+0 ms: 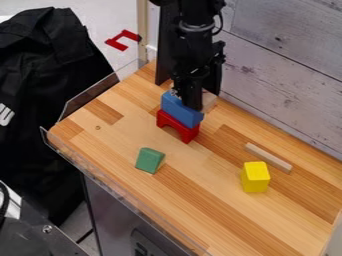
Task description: Put the white rectangular on top of the tower
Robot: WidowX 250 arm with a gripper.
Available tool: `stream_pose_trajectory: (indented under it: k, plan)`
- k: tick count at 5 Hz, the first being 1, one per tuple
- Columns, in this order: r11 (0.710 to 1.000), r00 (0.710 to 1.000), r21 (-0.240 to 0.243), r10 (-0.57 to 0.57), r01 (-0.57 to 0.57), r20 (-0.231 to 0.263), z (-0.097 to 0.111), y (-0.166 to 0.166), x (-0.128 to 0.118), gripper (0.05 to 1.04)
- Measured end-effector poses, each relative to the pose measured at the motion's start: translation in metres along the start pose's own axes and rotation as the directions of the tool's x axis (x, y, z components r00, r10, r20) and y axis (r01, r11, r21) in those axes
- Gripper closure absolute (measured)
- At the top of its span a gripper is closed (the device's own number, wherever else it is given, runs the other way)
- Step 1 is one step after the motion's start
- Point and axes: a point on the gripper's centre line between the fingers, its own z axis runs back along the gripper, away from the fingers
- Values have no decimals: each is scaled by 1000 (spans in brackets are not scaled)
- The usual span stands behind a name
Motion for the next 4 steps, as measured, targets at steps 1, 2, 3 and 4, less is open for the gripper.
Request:
stream_pose_trajectory:
  k: [1, 2, 3, 4]
  plan:
    - [1000, 1000, 19, 3, -3, 3, -3, -1, 4, 539]
    - [1000, 1000, 13, 1, -1, 7, -2, -4, 5, 539]
    - [1000, 1000, 27, -5, 5, 13, -6, -4, 7, 539]
    - [1000, 1000, 30, -2, 1, 12, -7, -4, 8, 539]
